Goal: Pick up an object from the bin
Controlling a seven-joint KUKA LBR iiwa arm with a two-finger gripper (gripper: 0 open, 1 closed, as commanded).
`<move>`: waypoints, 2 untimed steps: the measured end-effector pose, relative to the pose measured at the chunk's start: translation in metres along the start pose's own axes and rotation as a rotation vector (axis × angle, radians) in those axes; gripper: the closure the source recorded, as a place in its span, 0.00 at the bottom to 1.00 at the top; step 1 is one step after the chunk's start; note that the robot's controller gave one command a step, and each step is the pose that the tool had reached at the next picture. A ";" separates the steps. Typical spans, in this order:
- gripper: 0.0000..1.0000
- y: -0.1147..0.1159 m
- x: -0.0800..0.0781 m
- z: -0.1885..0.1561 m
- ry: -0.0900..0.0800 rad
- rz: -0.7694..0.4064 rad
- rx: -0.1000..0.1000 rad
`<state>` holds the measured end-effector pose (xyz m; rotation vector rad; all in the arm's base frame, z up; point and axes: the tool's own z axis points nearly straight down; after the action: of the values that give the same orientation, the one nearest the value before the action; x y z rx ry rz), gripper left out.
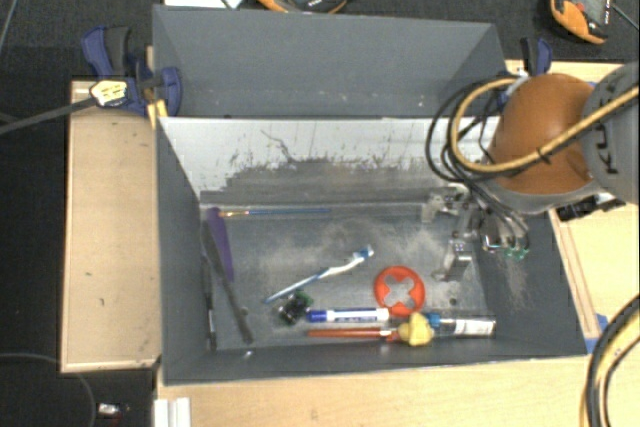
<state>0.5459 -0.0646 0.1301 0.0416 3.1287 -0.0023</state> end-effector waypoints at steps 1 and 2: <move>0.00 0.002 0.002 -0.028 -0.003 0.046 0.000; 1.00 -0.001 -0.034 0.058 -0.004 0.417 -0.002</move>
Offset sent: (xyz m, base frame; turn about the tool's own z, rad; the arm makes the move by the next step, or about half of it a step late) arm 0.0335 -0.0020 -0.0566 0.4168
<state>0.5805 -0.0663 0.0727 0.6881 3.0485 0.0045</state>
